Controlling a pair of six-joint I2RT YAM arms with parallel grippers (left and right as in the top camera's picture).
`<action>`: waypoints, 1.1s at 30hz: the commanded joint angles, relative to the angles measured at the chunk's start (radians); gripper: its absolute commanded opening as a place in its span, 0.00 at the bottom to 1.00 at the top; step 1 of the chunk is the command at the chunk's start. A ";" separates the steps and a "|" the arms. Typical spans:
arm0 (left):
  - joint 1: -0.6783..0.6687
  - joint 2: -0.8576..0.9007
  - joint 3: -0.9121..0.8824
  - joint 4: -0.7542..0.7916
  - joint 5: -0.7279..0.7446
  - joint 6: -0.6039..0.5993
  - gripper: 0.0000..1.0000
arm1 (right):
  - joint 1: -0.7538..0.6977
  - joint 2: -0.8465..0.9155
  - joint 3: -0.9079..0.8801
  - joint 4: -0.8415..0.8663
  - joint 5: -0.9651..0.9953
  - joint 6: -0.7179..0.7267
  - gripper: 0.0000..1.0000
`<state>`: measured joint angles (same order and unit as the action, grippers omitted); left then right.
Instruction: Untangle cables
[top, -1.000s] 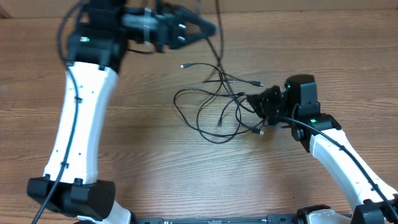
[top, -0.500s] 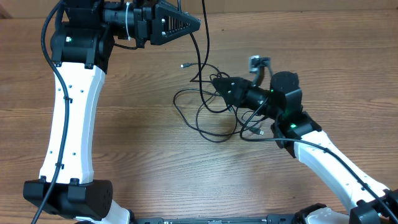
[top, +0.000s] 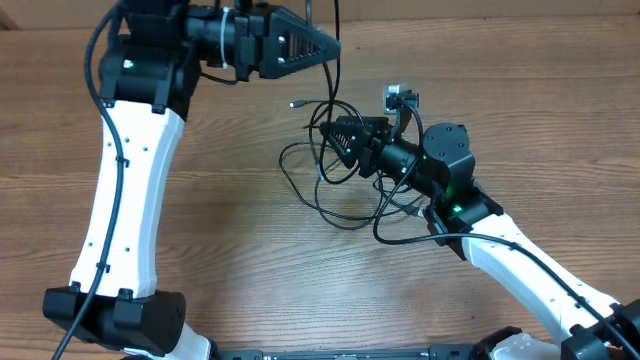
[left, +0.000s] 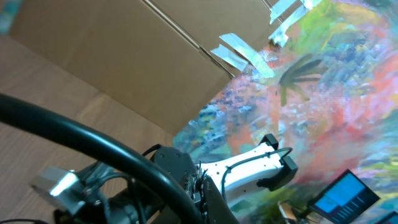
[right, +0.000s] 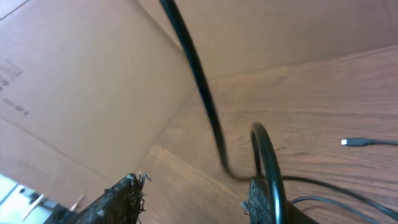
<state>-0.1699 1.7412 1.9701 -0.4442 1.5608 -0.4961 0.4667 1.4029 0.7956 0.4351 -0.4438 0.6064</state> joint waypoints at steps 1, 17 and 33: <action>-0.017 -0.031 0.024 0.008 0.019 -0.047 0.04 | 0.013 0.003 0.011 0.012 0.104 -0.014 0.54; -0.113 -0.031 0.024 0.024 0.019 -0.081 0.04 | 0.056 0.055 0.019 0.075 0.249 -0.002 0.40; 0.166 -0.029 0.024 0.151 -0.135 -0.032 0.04 | -0.080 -0.135 0.020 -0.184 0.177 -0.006 0.04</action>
<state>-0.1238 1.7409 1.9701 -0.3317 1.5330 -0.5514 0.4091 1.3746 0.7979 0.2520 -0.2001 0.6022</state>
